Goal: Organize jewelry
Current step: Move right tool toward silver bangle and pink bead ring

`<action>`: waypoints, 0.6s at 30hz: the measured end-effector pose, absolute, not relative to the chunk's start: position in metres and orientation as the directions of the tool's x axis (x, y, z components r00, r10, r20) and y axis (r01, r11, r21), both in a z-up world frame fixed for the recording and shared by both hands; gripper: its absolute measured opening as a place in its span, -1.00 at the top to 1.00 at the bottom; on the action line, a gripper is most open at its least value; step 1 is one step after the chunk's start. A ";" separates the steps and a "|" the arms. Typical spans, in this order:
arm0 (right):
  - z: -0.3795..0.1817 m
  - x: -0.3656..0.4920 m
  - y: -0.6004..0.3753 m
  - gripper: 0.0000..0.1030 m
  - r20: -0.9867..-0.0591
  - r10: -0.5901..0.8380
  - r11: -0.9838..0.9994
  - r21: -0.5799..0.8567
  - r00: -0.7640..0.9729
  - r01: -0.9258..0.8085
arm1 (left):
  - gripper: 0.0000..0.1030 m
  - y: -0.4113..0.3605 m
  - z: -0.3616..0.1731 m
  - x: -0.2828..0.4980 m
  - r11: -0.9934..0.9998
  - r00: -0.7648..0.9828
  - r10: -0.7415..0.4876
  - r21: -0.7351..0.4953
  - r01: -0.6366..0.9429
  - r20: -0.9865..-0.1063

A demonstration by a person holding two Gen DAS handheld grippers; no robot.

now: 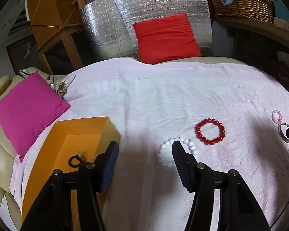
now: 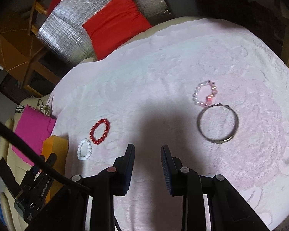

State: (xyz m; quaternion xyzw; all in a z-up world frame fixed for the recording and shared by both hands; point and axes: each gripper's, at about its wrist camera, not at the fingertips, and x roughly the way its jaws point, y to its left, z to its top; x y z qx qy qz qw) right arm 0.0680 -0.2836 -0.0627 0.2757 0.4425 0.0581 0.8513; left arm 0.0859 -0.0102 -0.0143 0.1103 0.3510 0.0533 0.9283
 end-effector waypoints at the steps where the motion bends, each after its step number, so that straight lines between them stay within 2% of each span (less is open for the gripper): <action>1: -0.064 0.068 -0.288 0.41 -0.723 0.342 0.839 0.523 0.601 0.152 | -0.14 -0.012 -0.015 0.086 0.969 0.748 0.175 0.245 -0.017 -0.640; 10: -0.067 0.059 -0.329 0.41 -0.724 0.300 0.828 0.521 0.622 0.207 | -0.14 -0.021 -0.028 0.094 0.971 0.710 0.152 0.238 0.023 -0.688; 18: -0.066 0.052 -0.364 0.41 -0.722 0.255 0.808 0.524 0.643 0.268 | -0.14 0.007 -0.041 0.097 0.981 0.647 0.129 0.190 0.026 -0.752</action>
